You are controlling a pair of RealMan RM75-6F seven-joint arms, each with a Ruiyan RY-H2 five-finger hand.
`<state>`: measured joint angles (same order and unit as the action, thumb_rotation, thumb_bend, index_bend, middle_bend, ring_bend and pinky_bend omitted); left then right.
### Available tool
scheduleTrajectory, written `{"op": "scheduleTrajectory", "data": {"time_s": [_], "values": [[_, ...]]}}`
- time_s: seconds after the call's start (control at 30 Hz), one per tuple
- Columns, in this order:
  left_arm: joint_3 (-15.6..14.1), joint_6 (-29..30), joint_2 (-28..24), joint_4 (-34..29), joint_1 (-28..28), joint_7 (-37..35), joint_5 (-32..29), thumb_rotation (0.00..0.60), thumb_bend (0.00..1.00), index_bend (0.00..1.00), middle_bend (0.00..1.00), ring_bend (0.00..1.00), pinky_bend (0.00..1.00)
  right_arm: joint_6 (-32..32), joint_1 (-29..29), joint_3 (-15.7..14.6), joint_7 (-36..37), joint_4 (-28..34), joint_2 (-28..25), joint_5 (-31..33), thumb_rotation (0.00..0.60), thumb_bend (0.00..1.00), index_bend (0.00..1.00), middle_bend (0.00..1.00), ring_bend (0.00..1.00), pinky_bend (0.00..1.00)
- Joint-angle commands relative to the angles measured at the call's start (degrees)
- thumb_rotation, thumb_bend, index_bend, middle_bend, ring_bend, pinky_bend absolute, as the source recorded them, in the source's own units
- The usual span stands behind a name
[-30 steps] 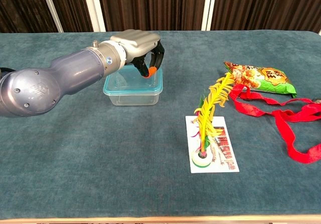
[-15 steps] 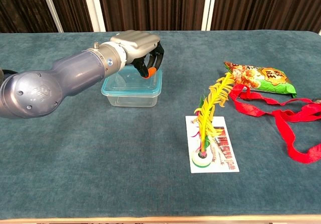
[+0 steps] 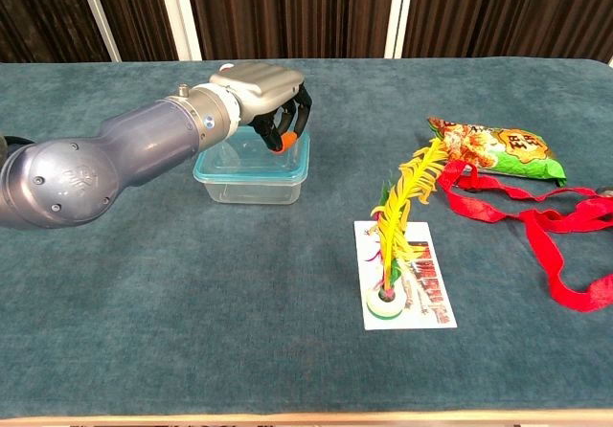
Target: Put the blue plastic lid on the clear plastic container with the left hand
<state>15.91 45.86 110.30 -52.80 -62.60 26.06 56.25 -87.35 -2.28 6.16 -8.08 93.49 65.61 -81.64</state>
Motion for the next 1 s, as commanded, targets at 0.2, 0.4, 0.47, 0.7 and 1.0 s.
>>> {"op": "scheduleTrajectory", "data": {"time_s": [0.2, 0.4, 0.47, 0.7, 1.0], "values": [[0.2, -0.3, 0.3, 0.3, 0.1, -0.4, 0.1, 0.600, 0.48, 0.63, 0.58, 0.16, 0.13, 0.0, 0.0, 0.0, 0.0, 0.0, 0.0, 0.0, 0.600, 0.27, 0.14, 0.00, 0.03, 0.00], [0.2, -1.1, 0.5, 0.8, 0.0, -0.5, 0.1, 0.600, 0.48, 0.63, 0.58, 0.16, 0.13, 0.0, 0.0, 0.0, 0.0, 0.0, -0.1, 0.1, 0.600, 0.27, 0.14, 0.00, 0.03, 0.00], [0.2, -1.2, 0.6, 0.9, 0.0, -0.5, 0.1, 0.600, 0.48, 0.63, 0.58, 0.16, 0.13, 0.0, 0.0, 0.0, 0.0, 0.0, -0.1, 0.1, 0.600, 0.27, 0.14, 0.00, 0.03, 0.00], [0.2, -1.5, 0.8, 1.4, 0.1, -0.7, 0.2, 0.600, 0.48, 0.63, 0.58, 0.16, 0.13, 0.1, 0.0, 0.0, 0.0, 0.1, -0.1, 0.1, 0.600, 0.27, 0.14, 0.00, 0.03, 0.00], [0.0, -1.8, 1.1, 1.7, 0.4, -0.7, 0.4, 0.600, 0.48, 0.63, 0.58, 0.16, 0.13, 0.1, 0.0, 0.0, 0.0, 0.1, -0.1, 0.1, 0.600, 0.27, 0.14, 0.00, 0.03, 0.00]]}}
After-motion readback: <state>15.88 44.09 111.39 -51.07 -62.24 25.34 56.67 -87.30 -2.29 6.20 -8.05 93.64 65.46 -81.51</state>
